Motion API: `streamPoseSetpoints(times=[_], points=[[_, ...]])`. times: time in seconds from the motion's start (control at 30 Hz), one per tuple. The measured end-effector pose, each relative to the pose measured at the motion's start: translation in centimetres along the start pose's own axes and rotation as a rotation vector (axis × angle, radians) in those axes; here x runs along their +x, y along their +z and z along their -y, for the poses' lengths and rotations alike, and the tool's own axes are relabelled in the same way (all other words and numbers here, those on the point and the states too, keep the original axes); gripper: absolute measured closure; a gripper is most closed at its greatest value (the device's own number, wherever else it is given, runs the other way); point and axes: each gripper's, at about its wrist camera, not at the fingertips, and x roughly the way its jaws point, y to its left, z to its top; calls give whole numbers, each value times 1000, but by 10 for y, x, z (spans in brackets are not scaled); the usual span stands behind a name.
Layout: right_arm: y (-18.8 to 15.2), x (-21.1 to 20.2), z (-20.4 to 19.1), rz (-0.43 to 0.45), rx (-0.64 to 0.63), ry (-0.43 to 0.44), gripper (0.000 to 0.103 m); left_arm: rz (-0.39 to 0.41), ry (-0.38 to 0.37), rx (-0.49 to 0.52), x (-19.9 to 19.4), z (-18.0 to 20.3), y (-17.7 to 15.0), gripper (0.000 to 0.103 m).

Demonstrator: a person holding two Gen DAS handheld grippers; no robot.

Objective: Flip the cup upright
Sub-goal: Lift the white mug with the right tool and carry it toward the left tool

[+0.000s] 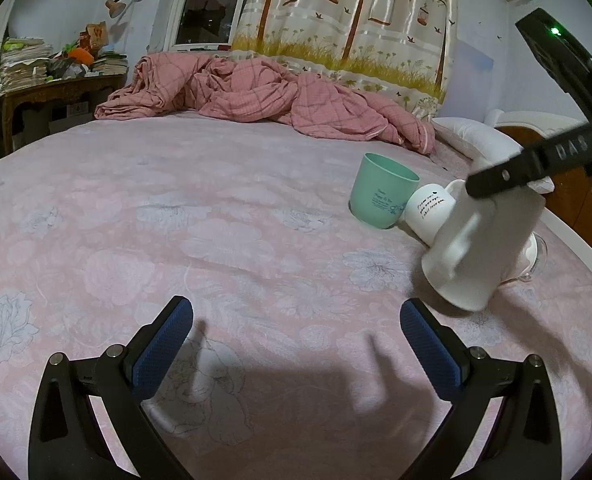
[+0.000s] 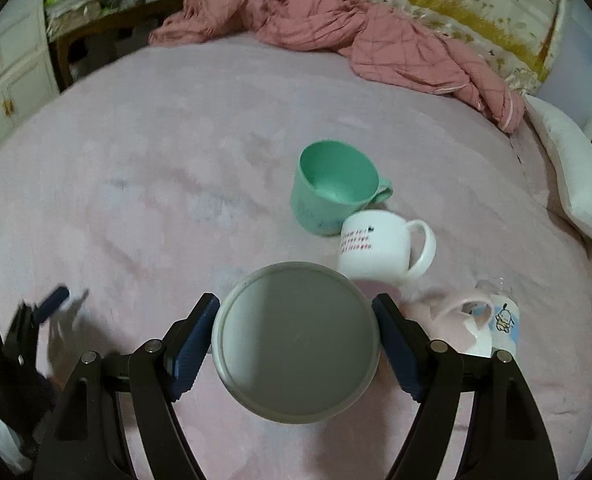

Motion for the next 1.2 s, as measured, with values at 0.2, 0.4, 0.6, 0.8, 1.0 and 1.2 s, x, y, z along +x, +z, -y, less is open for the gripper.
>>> streamPoseSetpoints(times=[0.2,0.4,0.6,0.8,1.0,1.2], points=[[-10,18,-4,-40,12,20,23,3,-2,1,-1,0,0,0],[-17,18,-1,29,45,36,22,-1,-3,5,0,1,0,0],[-25,-4,5,101,64,71,15,0,-4,13,-2,4,-1,0],[-31,15,14,47,116,106,14,0,-4,14,-2,5,-1,0],[-37,27,11,72,184,136,22,5,-7,16,-4,5,0,0],[-45,-7,2,130,149,132,22,4,-5,21,-4,6,0,0]])
